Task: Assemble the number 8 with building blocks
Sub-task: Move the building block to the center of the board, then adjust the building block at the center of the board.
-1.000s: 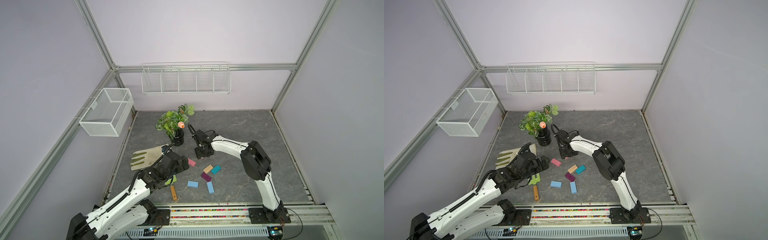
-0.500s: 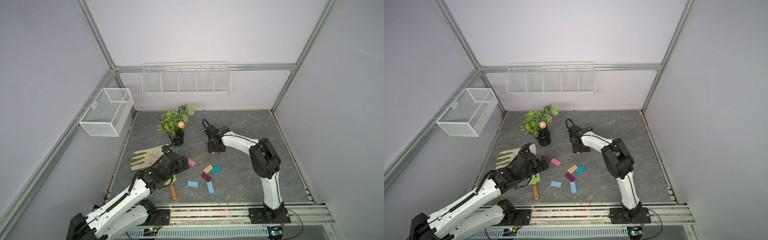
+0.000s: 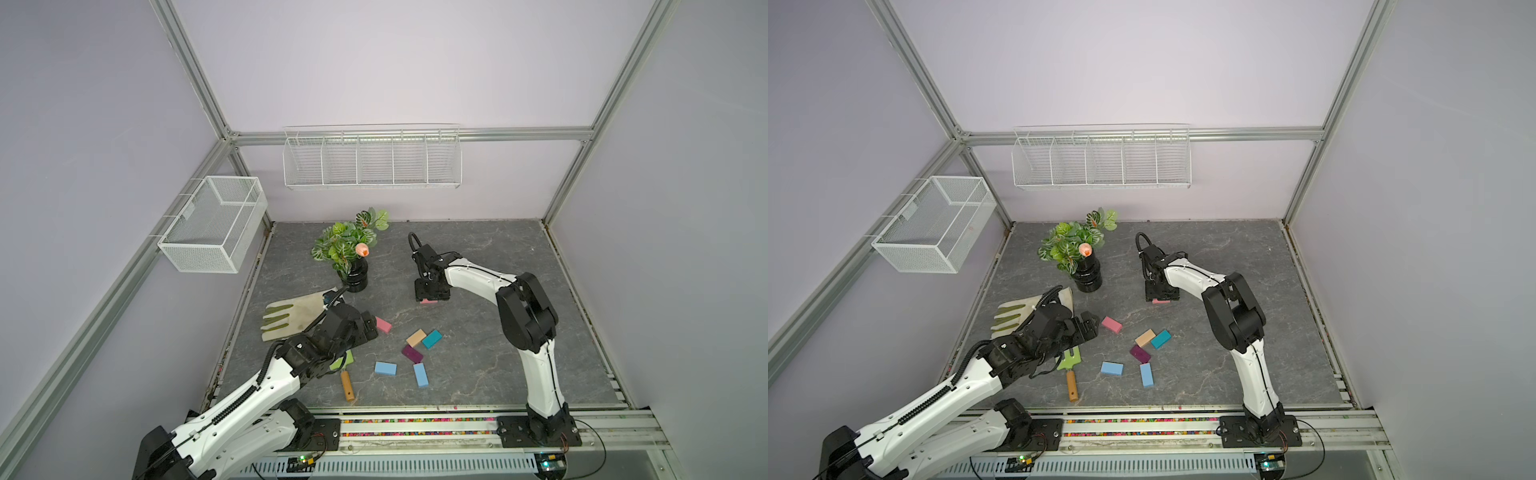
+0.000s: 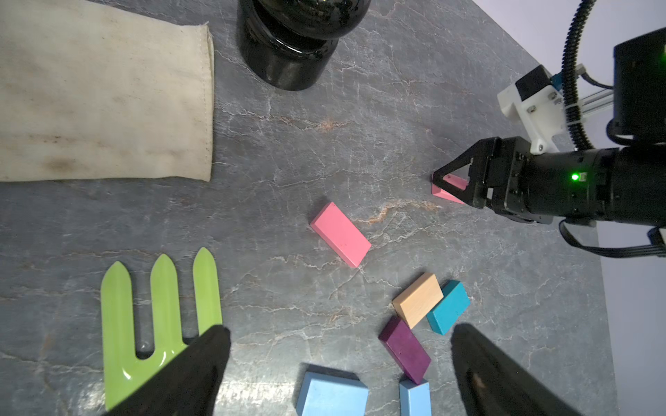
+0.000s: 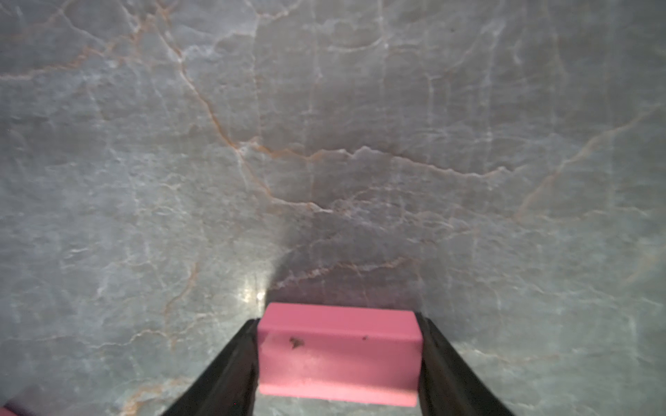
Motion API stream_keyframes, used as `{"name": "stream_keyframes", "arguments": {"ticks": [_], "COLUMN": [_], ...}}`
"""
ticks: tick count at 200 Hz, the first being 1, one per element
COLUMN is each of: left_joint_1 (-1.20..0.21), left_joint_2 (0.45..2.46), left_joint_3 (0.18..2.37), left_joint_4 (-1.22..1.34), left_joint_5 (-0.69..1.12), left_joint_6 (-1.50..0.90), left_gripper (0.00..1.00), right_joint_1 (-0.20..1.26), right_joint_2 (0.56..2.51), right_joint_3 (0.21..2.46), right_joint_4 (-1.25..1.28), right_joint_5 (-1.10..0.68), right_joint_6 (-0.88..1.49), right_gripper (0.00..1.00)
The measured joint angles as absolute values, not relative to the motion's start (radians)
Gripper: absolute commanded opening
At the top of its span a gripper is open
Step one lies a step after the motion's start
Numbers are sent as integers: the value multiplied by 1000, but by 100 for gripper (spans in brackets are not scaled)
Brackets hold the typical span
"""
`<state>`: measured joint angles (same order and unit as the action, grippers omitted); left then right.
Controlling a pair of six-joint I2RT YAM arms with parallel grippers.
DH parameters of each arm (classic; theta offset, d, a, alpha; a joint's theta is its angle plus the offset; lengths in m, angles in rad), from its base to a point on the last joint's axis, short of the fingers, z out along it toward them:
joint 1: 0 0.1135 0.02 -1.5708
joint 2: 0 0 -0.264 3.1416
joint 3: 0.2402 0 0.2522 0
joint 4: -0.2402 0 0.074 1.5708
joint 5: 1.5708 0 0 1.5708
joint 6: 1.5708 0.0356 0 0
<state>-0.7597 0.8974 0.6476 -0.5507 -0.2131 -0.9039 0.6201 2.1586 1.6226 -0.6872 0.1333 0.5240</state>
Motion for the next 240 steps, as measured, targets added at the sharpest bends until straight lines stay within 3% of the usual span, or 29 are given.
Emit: {"name": "stream_keyframes", "arguments": {"ticks": [34, 70, 130, 173, 240], "left_joint_1": [-760, -760, -760, -760, -762], "left_joint_2": [897, 897, 891, 854, 902], "left_joint_3": [646, 638, 635, 635, 663], "left_joint_4": [-551, -551, -551, -551, -581], "left_joint_5": [-218, -224, -224, -230, -239], "left_joint_6": [-904, -904, -904, -904, -905], "left_gripper": [100, 100, 100, 100, 99], "right_joint_1": [617, 617, 616, 615, 637], "right_joint_2": [2161, 2160, 2124, 1885, 1567], "right_joint_3": [1624, 1617, 1587, 1473, 1134], "right_joint_4": [-682, -646, -634, -635, -650], "right_joint_5": [130, 131, 150, 199, 247], "right_joint_6": [519, 508, 494, 485, 502], "right_gripper": [85, 95, 99, 100, 80]}}
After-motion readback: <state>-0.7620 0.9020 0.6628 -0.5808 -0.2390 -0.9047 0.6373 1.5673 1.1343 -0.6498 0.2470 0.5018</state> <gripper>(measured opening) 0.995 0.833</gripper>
